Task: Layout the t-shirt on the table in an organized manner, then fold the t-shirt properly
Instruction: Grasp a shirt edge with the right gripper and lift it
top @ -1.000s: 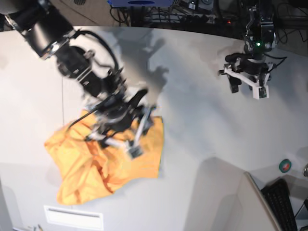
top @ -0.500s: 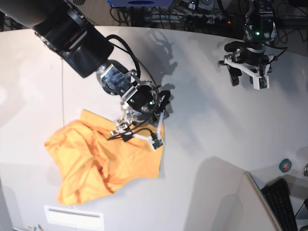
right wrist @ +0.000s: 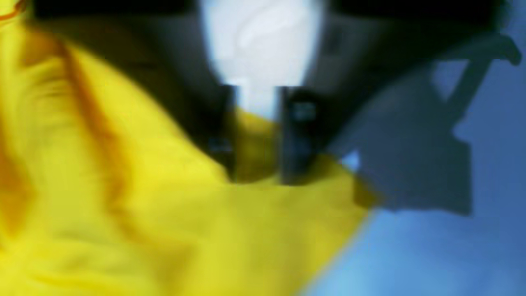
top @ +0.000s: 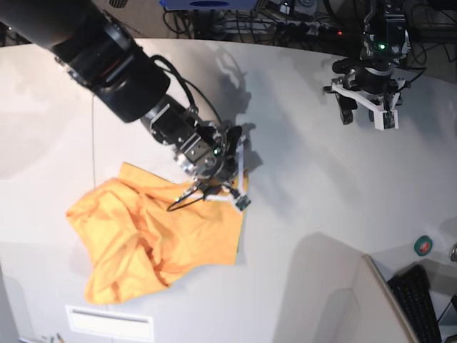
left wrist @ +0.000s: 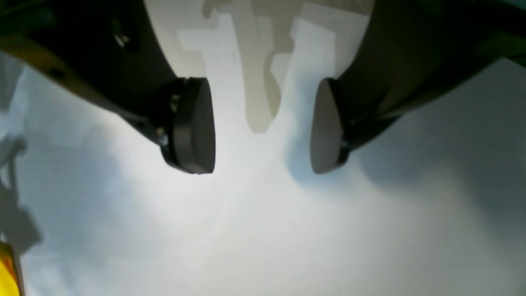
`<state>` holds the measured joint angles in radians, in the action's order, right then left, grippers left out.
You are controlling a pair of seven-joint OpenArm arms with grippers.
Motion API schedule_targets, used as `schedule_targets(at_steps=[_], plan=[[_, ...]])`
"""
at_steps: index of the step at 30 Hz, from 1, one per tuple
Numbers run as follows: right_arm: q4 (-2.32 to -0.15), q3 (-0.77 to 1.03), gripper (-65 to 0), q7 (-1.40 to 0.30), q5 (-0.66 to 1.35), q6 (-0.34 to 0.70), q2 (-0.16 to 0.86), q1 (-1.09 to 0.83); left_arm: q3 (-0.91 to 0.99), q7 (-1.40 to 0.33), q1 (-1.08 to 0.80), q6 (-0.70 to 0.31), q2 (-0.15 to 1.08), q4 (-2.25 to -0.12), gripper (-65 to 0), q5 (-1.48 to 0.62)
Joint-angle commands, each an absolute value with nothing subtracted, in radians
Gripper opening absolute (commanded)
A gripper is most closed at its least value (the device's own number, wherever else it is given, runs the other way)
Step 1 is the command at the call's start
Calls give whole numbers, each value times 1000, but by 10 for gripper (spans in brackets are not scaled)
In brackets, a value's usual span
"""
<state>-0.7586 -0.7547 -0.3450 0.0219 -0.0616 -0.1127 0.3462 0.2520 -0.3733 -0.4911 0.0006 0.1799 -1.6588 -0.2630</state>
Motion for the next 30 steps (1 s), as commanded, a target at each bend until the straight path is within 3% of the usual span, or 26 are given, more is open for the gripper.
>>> schedule_targets(at_steps=[1,14,20,27,30], plan=[[-786,-756,-650,-390,36,-31,-120,329,257,-351,-493,4,189,-1676,-298,-263],[-1386,-760,-650,-585,16,-33,-111,117,357,-351,-466,-1,193,-1670,-298,-262],[-1627,-760,-650,-694,-194,-33,-111,94,420,-351,-463,-174,186,-1670,-298,-262],[-1448,-756,-639,-733,-257,-33,-122,110,420,-351,-463,-196,185,-1670,-298,-262],[-1351,-756,-323,-696,-257,-33,-131,102,420,-351,-461,-196,185,-1670,-298,-262]])
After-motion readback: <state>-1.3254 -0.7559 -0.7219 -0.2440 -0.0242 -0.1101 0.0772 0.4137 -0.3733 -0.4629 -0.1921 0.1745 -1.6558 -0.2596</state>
